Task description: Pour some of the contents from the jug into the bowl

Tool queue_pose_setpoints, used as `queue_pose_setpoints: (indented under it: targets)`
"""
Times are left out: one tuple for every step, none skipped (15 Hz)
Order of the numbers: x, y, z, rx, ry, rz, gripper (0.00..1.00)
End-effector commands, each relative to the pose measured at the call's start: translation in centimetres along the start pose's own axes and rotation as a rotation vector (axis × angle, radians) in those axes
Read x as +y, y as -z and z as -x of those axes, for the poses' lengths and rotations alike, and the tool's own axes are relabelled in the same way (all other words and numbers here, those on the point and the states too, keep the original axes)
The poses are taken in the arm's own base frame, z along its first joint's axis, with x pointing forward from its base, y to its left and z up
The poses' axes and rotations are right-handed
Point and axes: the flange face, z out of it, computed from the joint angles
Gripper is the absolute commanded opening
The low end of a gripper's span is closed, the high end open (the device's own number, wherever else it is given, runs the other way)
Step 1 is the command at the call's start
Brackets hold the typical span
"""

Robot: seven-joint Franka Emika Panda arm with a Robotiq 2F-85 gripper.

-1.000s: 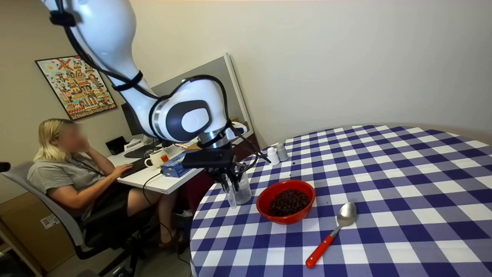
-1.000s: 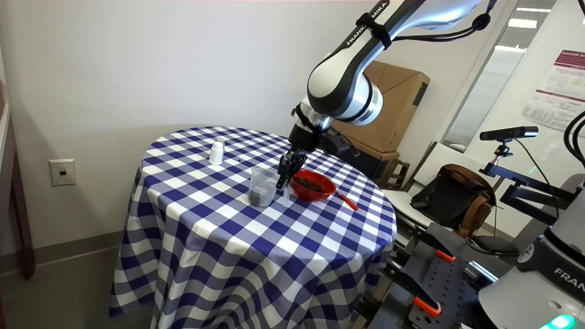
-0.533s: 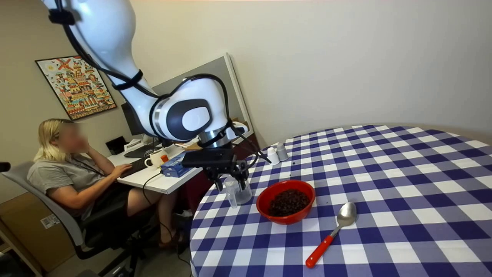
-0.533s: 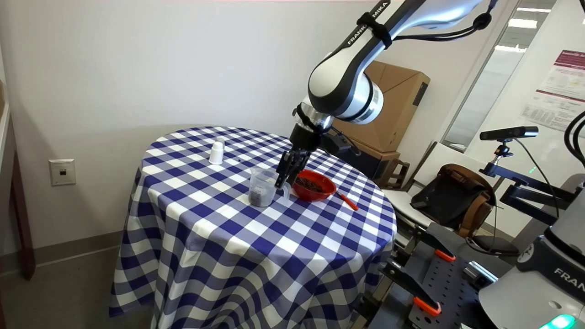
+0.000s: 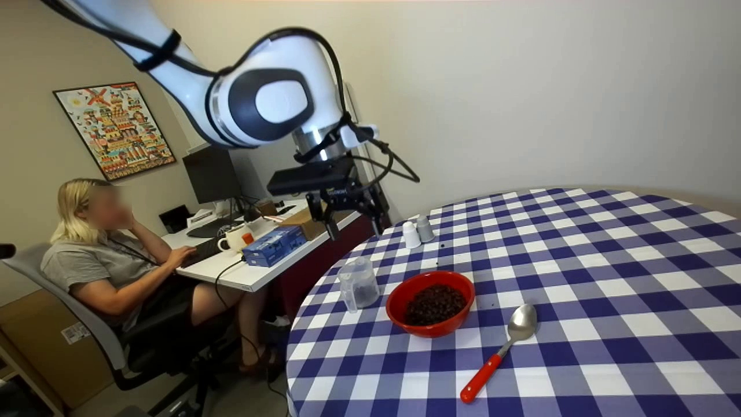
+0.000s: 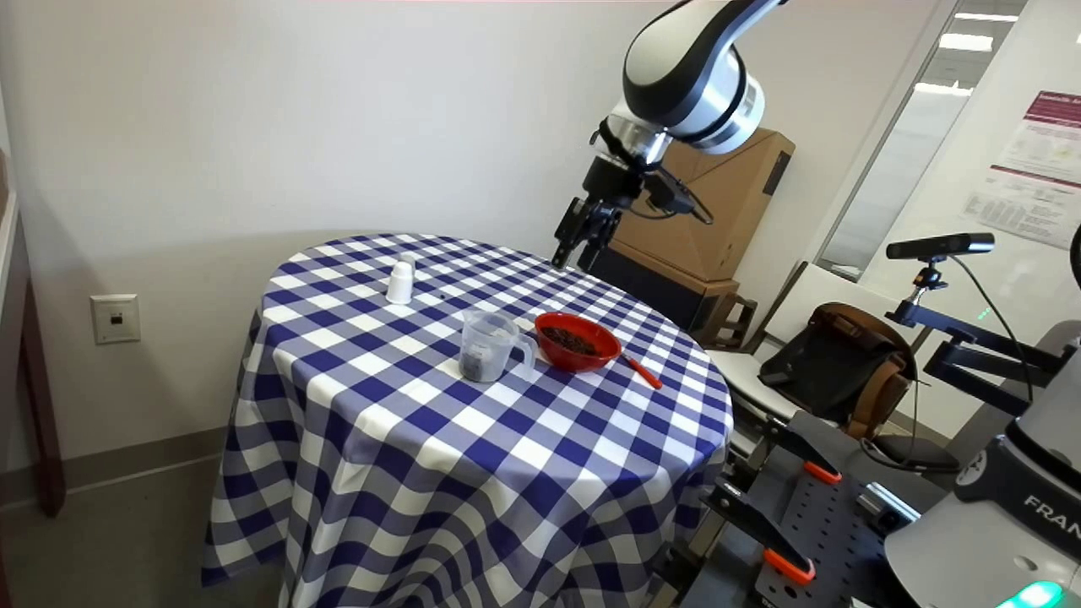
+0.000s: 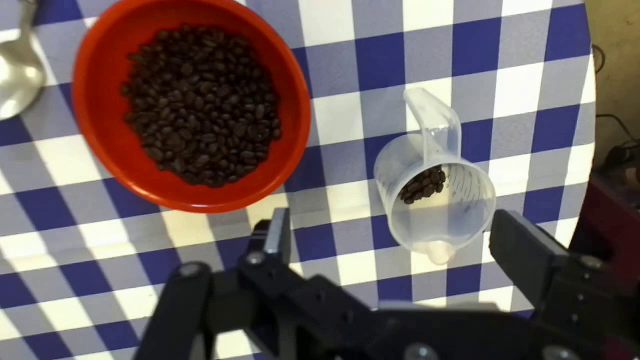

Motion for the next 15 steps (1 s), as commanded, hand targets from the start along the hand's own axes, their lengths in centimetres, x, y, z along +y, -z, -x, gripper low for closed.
queue_pose_setpoints:
  targets:
    - [3.2, 6.5, 2.7, 0.005, -0.11, 0.044, 1.0]
    - [4.4, 8.0, 3.5, -0.003, -0.141, 0.051, 1.0]
    - [5.6, 9.3, 4.1, -0.013, -0.17, 0.06, 1.0]
    - [6.7, 10.7, 4.8, -0.027, -0.203, 0.081, 1.0]
    - [7.8, 11.8, 5.4, -0.038, -0.228, 0.085, 1.0]
    - [8.6, 13.1, 5.9, -0.06, -0.256, 0.094, 1.0]
    - [9.2, 14.1, 6.4, -0.074, -0.281, 0.104, 1.0]
    - [9.8, 14.7, 6.9, -0.094, -0.299, 0.104, 1.0]
    - [10.0, 15.5, 7.2, -0.112, -0.317, 0.11, 1.0]
    - [10.1, 16.1, 7.5, -0.126, -0.328, 0.105, 1.0]
    - [10.0, 16.6, 7.7, -0.136, -0.336, 0.101, 1.0]
    - [9.8, 17.1, 7.9, -0.142, -0.34, 0.094, 1.0]
    - [9.7, 17.5, 8.0, -0.146, -0.341, 0.079, 1.0]
    - [10.1, 16.3, 7.7, -0.129, -0.326, 0.081, 1.0]
    - [9.9, 16.7, 7.8, -0.133, -0.328, 0.078, 1.0]
